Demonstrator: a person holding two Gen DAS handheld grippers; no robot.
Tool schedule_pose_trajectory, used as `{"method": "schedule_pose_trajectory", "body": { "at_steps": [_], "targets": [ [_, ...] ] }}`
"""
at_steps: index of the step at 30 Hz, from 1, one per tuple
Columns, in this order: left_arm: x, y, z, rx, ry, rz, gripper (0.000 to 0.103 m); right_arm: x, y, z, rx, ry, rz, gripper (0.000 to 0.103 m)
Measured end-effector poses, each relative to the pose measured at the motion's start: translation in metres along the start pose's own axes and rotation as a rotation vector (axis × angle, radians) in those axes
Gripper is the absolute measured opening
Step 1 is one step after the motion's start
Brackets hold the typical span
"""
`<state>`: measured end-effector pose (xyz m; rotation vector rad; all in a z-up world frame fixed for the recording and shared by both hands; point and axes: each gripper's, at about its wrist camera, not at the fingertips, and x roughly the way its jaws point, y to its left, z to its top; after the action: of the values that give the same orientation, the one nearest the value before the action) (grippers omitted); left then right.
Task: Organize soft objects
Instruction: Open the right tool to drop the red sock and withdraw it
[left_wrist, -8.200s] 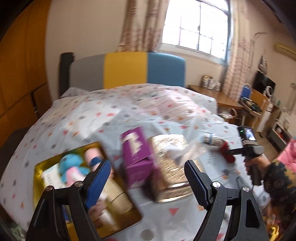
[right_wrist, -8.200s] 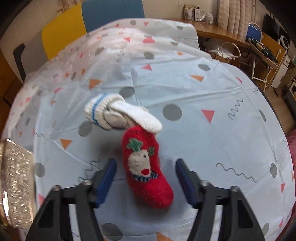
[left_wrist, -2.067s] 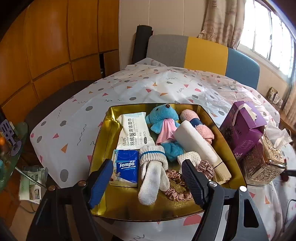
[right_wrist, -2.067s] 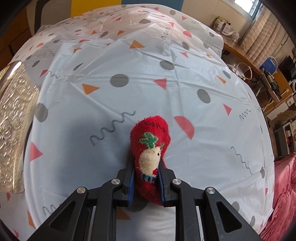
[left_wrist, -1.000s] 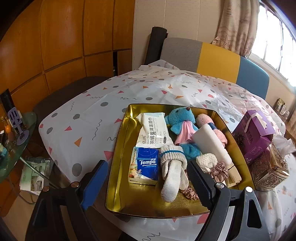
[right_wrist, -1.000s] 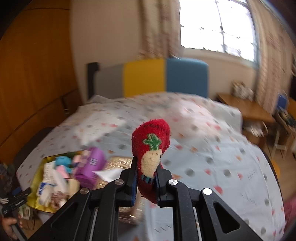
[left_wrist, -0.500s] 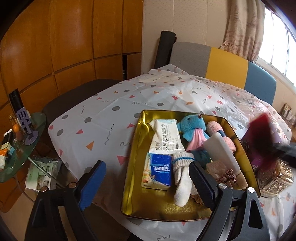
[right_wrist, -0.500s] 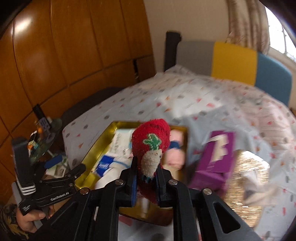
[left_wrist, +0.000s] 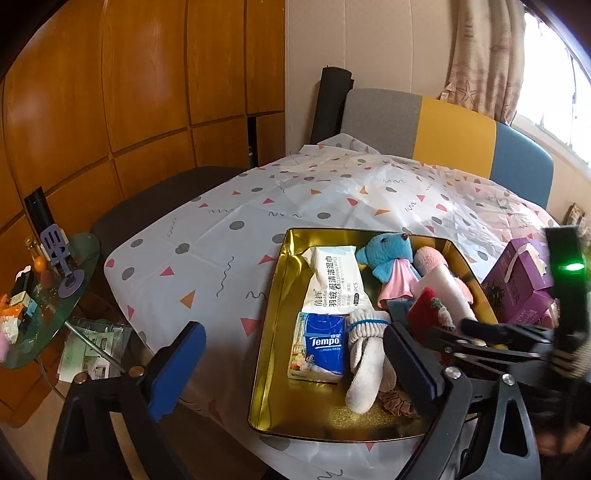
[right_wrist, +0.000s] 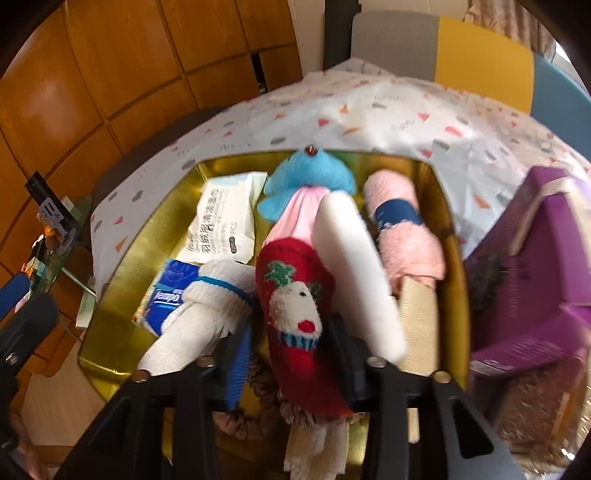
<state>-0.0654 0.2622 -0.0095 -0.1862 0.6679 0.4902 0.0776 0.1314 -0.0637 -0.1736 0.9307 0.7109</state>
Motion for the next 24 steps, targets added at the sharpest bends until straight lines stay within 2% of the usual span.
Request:
{"method": "schedule_pose_trajectory", "body": {
  "at_steps": [1,2,3,9,19,24],
  "targets": [
    [-0.001,-0.001,0.0,0.001,-0.002,0.002,0.101,-0.008,0.0,-0.001,0.0,-0.022,-0.001,0.057],
    [-0.002,-0.002,0.0,0.003,-0.007,0.005,0.102,-0.019,0.0,-0.003,-0.005,-0.053,-0.01,0.068],
    [-0.003,-0.003,-0.001,0.006,-0.01,0.003,0.102,-0.028,0.002,-0.004,-0.011,-0.078,-0.018,0.071],
    [-0.013,-0.012,-0.002,0.015,-0.027,-0.003,0.103,-0.062,0.003,-0.01,0.012,-0.188,-0.128,0.071],
    [-0.025,-0.03,-0.007,0.025,-0.039,-0.029,0.103,-0.106,-0.018,-0.026,0.088,-0.281,-0.339,0.071],
    [-0.028,-0.037,-0.009,0.04,-0.041,-0.022,0.103,-0.116,-0.026,-0.031,0.112,-0.298,-0.365,0.071]
  ]
}}
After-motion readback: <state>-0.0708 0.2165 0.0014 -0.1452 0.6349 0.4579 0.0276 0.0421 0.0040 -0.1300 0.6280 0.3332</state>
